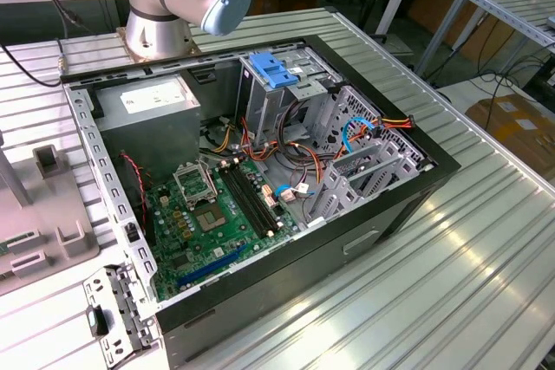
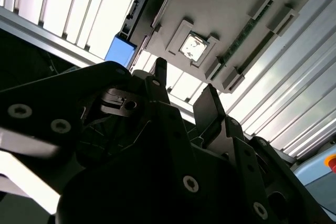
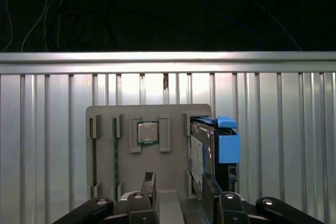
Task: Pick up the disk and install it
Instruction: 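Pick up the disk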
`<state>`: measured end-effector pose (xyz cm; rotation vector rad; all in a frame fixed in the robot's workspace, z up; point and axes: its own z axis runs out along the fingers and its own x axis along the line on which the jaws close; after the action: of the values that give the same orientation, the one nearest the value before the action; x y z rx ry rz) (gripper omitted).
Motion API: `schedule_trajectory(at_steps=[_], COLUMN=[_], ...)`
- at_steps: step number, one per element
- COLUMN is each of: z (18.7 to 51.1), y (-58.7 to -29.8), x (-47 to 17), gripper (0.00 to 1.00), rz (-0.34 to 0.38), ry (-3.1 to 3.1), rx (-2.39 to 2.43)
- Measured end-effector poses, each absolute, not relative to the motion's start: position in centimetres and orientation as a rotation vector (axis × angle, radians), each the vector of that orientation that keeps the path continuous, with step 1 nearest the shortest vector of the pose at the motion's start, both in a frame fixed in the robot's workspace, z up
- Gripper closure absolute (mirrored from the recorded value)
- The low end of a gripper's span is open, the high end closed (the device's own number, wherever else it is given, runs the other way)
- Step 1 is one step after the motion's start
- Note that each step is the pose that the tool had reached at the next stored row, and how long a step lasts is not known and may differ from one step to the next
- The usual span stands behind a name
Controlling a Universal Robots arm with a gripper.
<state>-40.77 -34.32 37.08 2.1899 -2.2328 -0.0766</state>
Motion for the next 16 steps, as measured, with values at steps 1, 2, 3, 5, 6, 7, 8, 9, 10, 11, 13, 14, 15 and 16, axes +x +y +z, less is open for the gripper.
schedule_trajectory(at_steps=[1,2,3,5,6,7,8,9,10,11,13,14,15,16], z=[37.05,37.03,37.01,36.96,36.93,36.92,36.89,36.85,36.83,36.81,36.77,36.75,36.72,36.70], y=[-34.31,-34.31,-34.30,-34.28,-34.28,-34.27,-34.27,-34.26,-34.25,-34.25,-34.24,-34.23,-34.22,-34.22], x=[-40.77,-40.77,-40.77,-40.77,-40.77,-40.77,-40.77,-40.77,-40.77,-40.77,-40.77,-40.77,-40.77,-40.77], gripper=[0.52,0.52,0.52,0.52,0.52,0.52,0.52,0.52,0.52,0.52,0.52,0.52,0.52,0.52], rz=[-0.077,-0.077,-0.077,-0.077,-0.077,-0.077,-0.077,-0.077,-0.077,-0.077,-0.077,-0.077,-0.077,-0.077], ry=[-2.233,-2.233,-2.233,-2.233,-2.233,-2.233,-2.233,-2.233,-2.233,-2.233,-2.233,-2.233,-2.233,-2.233], rx=[2.190,2.190,2.190,2.190,2.190,2.190,2.190,2.190,2.190,2.190,2.190,2.190,2.190,2.190])
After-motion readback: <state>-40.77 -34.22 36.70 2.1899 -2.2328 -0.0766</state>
